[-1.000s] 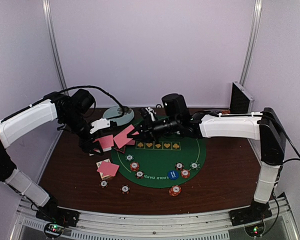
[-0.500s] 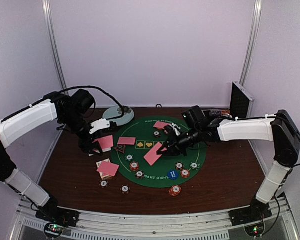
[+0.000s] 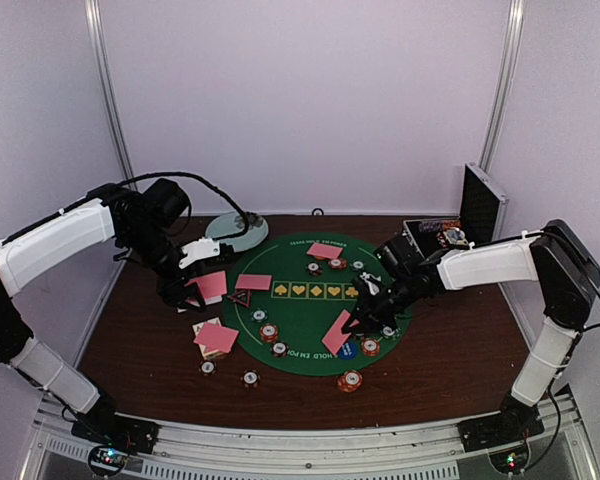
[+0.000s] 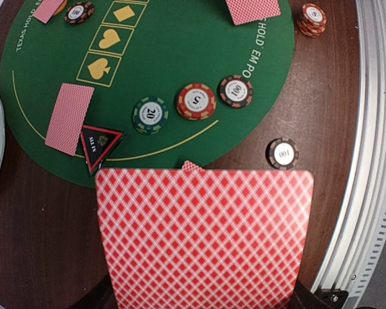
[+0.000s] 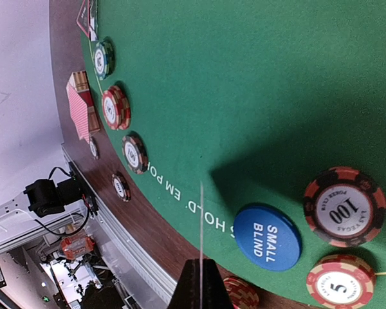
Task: Distribute texas hold em gaming equipment
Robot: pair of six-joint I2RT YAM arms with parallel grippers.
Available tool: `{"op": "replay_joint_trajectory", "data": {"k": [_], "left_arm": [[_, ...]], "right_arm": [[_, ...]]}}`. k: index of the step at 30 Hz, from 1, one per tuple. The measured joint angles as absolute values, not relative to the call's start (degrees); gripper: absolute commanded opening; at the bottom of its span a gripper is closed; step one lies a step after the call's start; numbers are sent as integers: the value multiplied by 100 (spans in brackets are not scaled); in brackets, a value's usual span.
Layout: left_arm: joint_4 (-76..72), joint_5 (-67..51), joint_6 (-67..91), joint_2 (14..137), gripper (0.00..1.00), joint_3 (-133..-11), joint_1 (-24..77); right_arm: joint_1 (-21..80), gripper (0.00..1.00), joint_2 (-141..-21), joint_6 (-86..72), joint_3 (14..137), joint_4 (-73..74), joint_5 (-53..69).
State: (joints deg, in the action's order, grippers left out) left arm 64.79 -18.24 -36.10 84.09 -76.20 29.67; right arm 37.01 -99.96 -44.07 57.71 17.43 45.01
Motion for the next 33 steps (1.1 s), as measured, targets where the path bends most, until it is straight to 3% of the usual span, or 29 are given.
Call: {"op": "replay_joint_trajectory", "data": {"k": [4,7,12,16,24,33], "left_arm": [[6479,-1826,-3610,8409,2,-7620,2967],[6479,-1826,-3610,8409,2,-7620,2967],[6484,-1828,-3612,8409,2,-7620,2967],[6488,-1831,-3614,8409,2,-7620,2967],[6497,-1846,-3614,8409,2,-7620,2967],[6506,-1868,-3614,8409,2,-7620,2967]], "right_arm": [[3636,5,-9998,-4329,5771,1789,4318],[3623,23,-9998,-4252,5774,1907,4189],[3623,40,-9992,-4106,5791,2171,3977],[3612,47,-9887,-3986,5892,2628,3752],[3607,72,-9255,-3712,6545,3616,3297],[4130,89,-9194,-4121,6825,3177,3293]]}}
